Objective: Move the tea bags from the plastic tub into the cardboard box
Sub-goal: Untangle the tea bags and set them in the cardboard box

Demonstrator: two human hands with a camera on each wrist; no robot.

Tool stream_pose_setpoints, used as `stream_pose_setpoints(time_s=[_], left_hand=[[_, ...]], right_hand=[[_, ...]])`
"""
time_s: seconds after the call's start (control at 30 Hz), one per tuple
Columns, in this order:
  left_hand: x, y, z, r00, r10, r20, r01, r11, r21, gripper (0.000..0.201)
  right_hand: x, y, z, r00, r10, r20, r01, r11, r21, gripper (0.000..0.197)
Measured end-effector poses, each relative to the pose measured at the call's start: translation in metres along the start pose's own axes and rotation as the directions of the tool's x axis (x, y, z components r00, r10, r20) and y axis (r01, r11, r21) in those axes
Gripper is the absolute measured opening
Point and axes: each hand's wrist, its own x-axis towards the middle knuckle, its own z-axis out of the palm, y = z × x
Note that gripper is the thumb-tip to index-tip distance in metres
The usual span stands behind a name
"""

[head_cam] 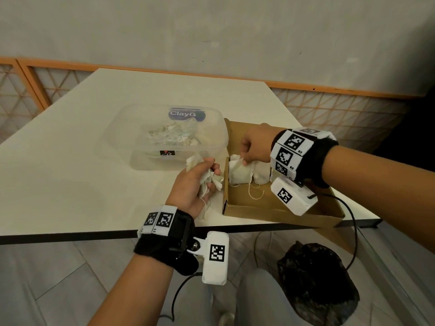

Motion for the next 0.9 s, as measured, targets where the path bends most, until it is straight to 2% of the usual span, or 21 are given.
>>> stream_pose_setpoints(time_s=[0.13, 0.23, 0.27, 0.33, 0.4, 0.47, 0.57, 0.67, 0.73, 0.8, 0.9], left_hand=[[-0.001, 0.000, -0.001, 1.000, 0.012, -0.002, -0.012, 1.000, 0.012, 0.009], [-0.001, 0.000, -0.001, 1.000, 0.019, -0.002, -0.019, 1.000, 0.004, 0.009], [-0.002, 0.000, -0.002, 1.000, 0.022, -0.006, -0.022, 1.000, 0.002, 0.008], [-0.002, 0.000, -0.001, 1.000, 0.025, -0.006, -0.025, 1.000, 0.012, 0.009], [-0.003, 0.000, 0.000, 1.000, 0.021, -0.002, -0.021, 1.000, 0.018, 0.011], [-0.004, 0.001, 0.001, 1.000, -0.001, -0.013, 0.001, 1.000, -0.011, 0.015], [-0.007, 0.005, 0.000, 0.999, -0.045, -0.012, 0.043, 0.993, -0.109, 0.030], [-0.012, 0.012, -0.003, 0.995, -0.085, 0.054, 0.093, 0.982, -0.165, 0.043], [-0.015, 0.018, 0.001, 0.989, -0.083, 0.121, 0.095, 0.991, -0.091, 0.045], [-0.016, 0.024, 0.012, 0.985, -0.057, 0.164, 0.040, 0.994, 0.107, 0.042], [-0.019, 0.031, 0.033, 0.973, -0.063, 0.223, -0.040, 0.901, 0.432, 0.051]], right_hand=[[-0.003, 0.005, 0.001, 0.996, 0.045, -0.074, -0.044, 0.999, 0.017, 0.021], [-0.017, 0.006, -0.002, 0.985, 0.012, -0.172, 0.000, 0.997, 0.073, 0.015], [-0.023, 0.005, 0.000, 0.991, -0.015, -0.132, 0.028, 0.995, 0.093, 0.016], [-0.034, 0.000, 0.007, 0.997, -0.076, 0.029, 0.070, 0.982, 0.173, 0.020], [-0.037, -0.003, 0.018, 0.978, -0.131, 0.162, 0.094, 0.971, 0.219, 0.028], [-0.035, -0.002, 0.023, 0.970, -0.137, 0.200, 0.091, 0.971, 0.223, 0.035], [-0.037, 0.000, 0.015, 0.982, -0.128, 0.140, 0.088, 0.961, 0.263, 0.032], [-0.041, -0.001, -0.003, 0.987, -0.159, 0.016, 0.145, 0.934, 0.326, 0.025], [-0.043, -0.006, -0.013, 0.982, -0.165, -0.088, 0.187, 0.881, 0.434, 0.026], [-0.041, -0.011, -0.018, 0.979, -0.138, -0.152, 0.198, 0.827, 0.526, 0.035], [-0.037, -0.013, -0.018, 0.986, -0.136, -0.098, 0.167, 0.834, 0.525, 0.051]])
